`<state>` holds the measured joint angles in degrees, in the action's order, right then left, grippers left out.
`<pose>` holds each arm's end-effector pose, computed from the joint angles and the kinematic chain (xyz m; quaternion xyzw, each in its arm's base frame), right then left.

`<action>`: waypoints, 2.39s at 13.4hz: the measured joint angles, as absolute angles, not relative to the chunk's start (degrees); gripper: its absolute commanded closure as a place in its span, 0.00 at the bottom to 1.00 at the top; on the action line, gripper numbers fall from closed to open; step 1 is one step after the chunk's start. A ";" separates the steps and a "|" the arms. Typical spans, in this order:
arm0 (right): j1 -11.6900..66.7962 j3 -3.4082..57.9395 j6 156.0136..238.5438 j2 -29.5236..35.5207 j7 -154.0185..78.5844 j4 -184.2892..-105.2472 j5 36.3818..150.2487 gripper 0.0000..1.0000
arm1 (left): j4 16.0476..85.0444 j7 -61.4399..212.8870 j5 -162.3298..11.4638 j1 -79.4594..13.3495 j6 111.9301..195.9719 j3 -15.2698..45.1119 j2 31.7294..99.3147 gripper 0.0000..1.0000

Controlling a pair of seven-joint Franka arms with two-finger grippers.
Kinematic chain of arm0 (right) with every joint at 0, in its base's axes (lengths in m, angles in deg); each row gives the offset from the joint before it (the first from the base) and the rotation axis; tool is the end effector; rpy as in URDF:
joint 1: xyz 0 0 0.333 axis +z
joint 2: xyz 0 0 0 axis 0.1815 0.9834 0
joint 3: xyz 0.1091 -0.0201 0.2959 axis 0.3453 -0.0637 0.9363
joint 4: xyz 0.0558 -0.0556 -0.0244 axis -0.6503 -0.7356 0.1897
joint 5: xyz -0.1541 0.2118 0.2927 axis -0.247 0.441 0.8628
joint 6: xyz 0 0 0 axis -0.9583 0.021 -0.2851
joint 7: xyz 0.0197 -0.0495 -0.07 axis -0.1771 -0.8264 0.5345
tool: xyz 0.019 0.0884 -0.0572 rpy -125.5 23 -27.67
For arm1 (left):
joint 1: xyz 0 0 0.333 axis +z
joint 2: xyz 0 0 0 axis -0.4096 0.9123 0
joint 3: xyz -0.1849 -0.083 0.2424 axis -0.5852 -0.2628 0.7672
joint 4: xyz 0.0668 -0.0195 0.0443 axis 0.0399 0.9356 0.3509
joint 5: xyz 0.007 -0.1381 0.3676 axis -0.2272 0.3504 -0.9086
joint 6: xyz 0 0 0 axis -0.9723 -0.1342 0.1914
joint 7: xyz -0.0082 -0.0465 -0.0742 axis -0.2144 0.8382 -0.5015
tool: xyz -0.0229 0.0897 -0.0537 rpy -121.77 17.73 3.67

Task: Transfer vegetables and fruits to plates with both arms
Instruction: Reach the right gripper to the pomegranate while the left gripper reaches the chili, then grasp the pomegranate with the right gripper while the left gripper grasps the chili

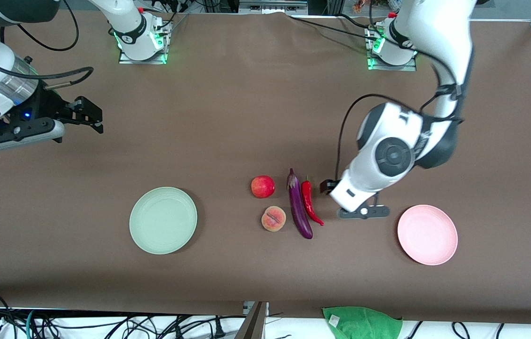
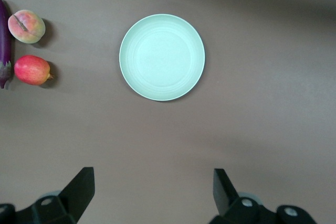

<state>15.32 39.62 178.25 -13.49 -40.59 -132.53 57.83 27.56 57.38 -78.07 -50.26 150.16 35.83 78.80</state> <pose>0.5896 0.1210 0.5927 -0.9923 -0.1196 -0.0226 0.0219 0.6627 -0.3026 0.3266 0.9987 0.0300 -0.0329 0.0245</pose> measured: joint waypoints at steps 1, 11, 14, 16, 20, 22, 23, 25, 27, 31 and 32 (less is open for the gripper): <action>15.72 39.72 178.21 -12.91 -40.40 -132.56 57.99 0.00 | 27.54 56.63 -78.07 -51.08 152.13 35.83 80.18 0.00; 32.09 41.06 195.13 10.86 -48.72 -131.81 59.64 0.00 | 27.73 56.29 -78.07 -51.40 161.92 36.25 87.92 0.00; 39.12 41.35 203.20 17.11 -60.08 -129.56 59.66 0.00 | 27.83 56.29 -78.07 -51.47 162.49 36.21 88.81 0.00; 42.68 41.39 210.49 20.41 -66.93 -128.93 59.67 0.00 | 27.87 56.29 -78.07 -51.77 162.98 36.16 89.46 0.00; 46.22 41.20 218.30 24.52 -73.24 -128.37 59.61 0.00 | 28.34 56.29 -78.07 -52.21 163.07 36.10 90.02 0.00; 46.46 40.60 220.47 25.75 -73.25 -128.33 58.06 0.00 | 28.88 56.29 -78.07 -52.36 163.14 36.08 90.02 0.00; 46.46 40.26 221.09 26.20 -73.25 -128.25 57.05 0.00 | 29.04 56.29 -78.07 -52.44 163.17 36.07 90.02 0.00; 46.44 39.51 221.37 26.57 -73.24 -127.60 56.33 0.00 | 29.17 56.29 -78.07 -52.59 163.28 36.06 90.02 0.00; 46.46 39.39 221.68 26.56 -73.24 -127.06 56.19 0.00 | 29.22 56.28 -77.89 -52.67 163.94 36.05 90.02 0.00; 46.52 38.27 225.69 27.48 -73.23 -127.01 56.09 0.00 | 30.58 56.65 -77.48 -52.58 166.53 36.08 90.03 0.00; 46.53 37.96 226.59 28.09 -73.18 -127.01 56.03 0.00 | 30.89 56.89 -77.48 -52.49 167.06 36.11 90.03 0.00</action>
